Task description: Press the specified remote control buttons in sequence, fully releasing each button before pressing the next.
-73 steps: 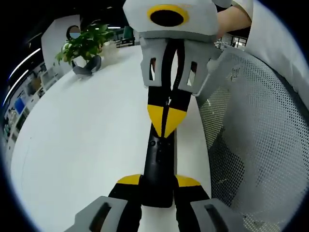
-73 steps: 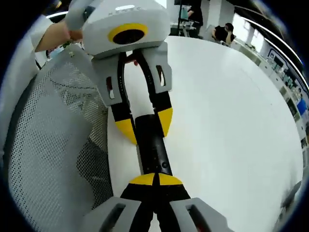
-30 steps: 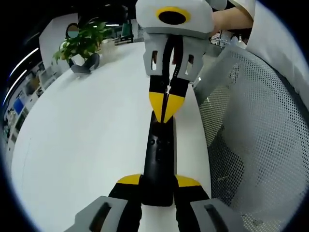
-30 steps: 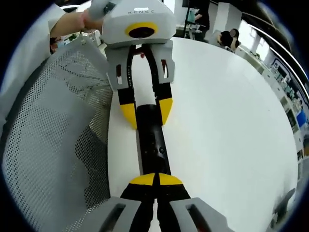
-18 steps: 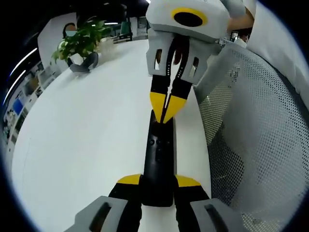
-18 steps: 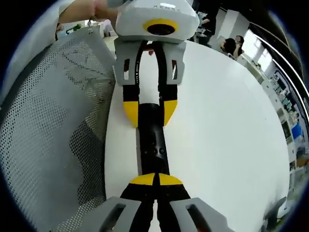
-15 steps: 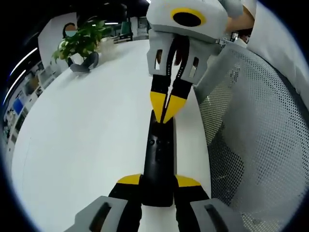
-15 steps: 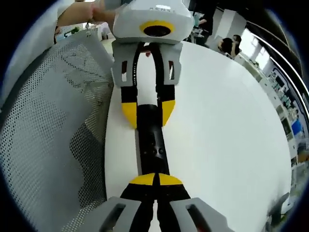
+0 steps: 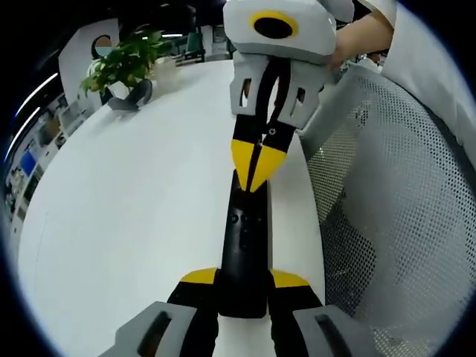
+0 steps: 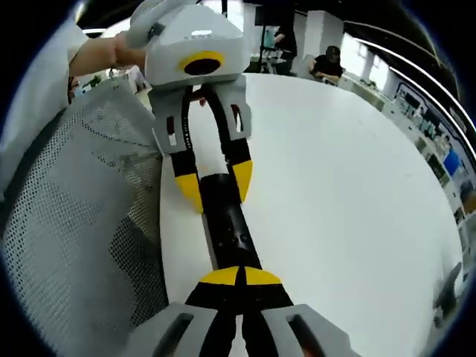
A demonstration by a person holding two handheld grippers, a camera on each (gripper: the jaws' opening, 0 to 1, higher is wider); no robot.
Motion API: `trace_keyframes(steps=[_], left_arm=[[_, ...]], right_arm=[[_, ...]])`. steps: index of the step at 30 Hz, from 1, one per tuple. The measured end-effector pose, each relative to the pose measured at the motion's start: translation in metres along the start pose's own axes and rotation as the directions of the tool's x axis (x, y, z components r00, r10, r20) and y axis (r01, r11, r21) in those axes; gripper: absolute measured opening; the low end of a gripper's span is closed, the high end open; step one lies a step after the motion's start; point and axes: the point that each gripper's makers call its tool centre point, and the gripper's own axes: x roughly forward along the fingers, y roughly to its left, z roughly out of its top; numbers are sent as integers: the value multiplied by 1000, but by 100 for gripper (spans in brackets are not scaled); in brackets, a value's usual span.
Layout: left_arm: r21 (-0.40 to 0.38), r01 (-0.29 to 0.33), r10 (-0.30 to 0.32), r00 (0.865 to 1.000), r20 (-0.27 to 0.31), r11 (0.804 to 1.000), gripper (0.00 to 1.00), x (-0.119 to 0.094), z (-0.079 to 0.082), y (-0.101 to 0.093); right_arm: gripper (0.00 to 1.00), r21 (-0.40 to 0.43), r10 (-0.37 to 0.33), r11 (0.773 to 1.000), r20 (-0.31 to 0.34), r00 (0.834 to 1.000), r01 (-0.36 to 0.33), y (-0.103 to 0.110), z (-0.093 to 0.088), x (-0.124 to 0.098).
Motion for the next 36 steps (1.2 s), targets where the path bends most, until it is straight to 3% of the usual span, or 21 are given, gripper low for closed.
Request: trace_keyframes(steps=[6, 10, 13, 18, 21, 32, 36], left_arm=[[6, 0, 0, 1000, 6, 1000, 24, 0, 0, 0], [9, 1, -1, 1000, 4, 1000, 24, 0, 0, 0], [4, 0, 0, 1000, 5, 1000, 24, 1, 0, 1], [-4, -3, 3, 1000, 1, 1000, 24, 1, 0, 1], [-6, -5, 5, 1000, -2, 1000, 24, 1, 0, 1], [13, 1, -1, 1000, -3, 1000, 24, 1, 0, 0], [18, 2, -2, 1000, -4, 1000, 24, 1, 0, 0]], right_arm=[[0, -148, 6, 989, -95, 995, -21, -1, 0, 4], [0, -97, -43, 995, -95, 995, 34, -2, 2, 6], [0, -33, -66, 997, -46, 997, 64, -4, 2, 4], [0, 68, -45, 997, 5, 999, 44, -5, 4, 3], [0, 47, -44, 998, 13, 999, 43, -2, 9, 6], [0, -136, -63, 989, -74, 995, 52, -2, 7, 9], [0, -114, -108, 989, -131, 986, 94, -4, 8, 11]])
